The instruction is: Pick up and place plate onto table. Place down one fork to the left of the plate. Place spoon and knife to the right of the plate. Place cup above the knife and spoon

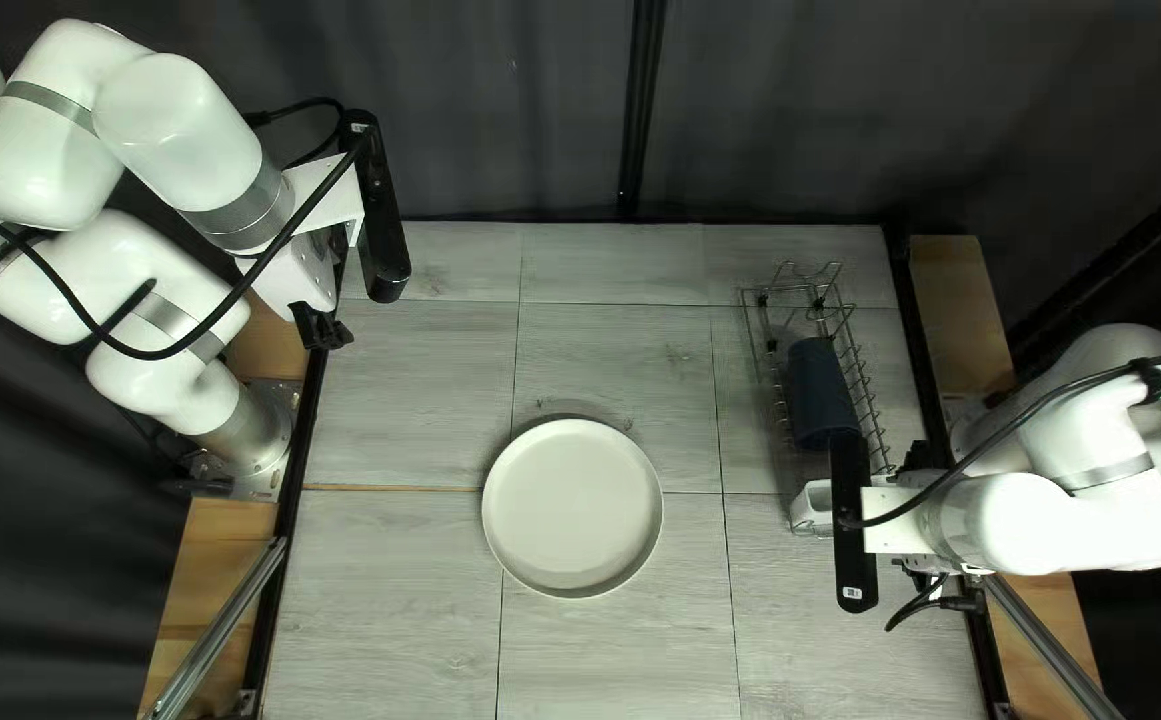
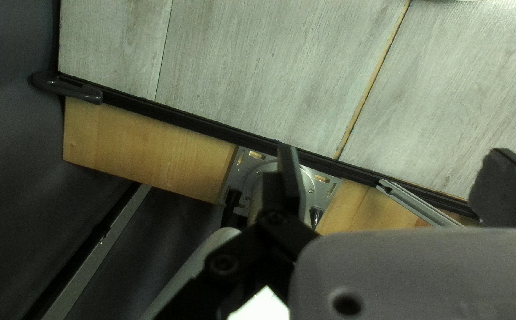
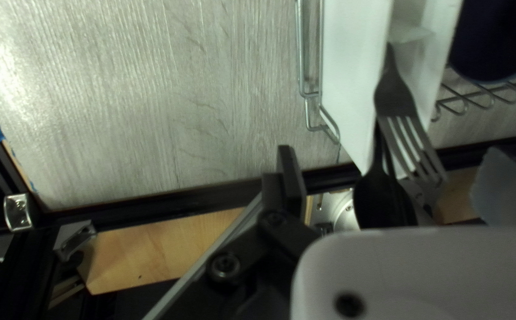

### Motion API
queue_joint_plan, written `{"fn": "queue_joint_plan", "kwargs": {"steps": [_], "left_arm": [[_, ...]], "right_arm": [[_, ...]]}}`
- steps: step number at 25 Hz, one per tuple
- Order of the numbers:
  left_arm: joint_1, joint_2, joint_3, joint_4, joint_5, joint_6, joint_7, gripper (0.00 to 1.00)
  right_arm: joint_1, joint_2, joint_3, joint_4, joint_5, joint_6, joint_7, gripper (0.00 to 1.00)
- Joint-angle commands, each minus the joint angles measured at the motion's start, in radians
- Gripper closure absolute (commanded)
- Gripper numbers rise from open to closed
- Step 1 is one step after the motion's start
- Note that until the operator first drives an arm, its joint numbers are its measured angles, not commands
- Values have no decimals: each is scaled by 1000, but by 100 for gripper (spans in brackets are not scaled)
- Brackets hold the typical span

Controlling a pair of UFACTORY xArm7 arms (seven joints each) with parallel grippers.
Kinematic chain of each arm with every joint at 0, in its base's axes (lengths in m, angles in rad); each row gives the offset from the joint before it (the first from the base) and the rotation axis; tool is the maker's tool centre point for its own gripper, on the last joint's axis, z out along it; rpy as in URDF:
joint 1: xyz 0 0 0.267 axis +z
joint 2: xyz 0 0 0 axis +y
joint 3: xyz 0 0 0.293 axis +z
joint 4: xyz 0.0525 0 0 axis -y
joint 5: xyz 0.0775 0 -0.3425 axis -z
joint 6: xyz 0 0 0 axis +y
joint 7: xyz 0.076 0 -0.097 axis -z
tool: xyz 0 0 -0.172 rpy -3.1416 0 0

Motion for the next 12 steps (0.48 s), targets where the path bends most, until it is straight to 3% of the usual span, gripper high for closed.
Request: {"fn": "queue_joint_plan", "kwargs": {"steps": [1,12], "left_arm": [[0,0,0,0,0,0,0,0],[0,0,0,0,0,0,0,0]], "right_arm": [[-8,-6,-20,-5,-12,-7,-25,0],[-4,-14,-30,-21,3,-16,-26,0]]}}
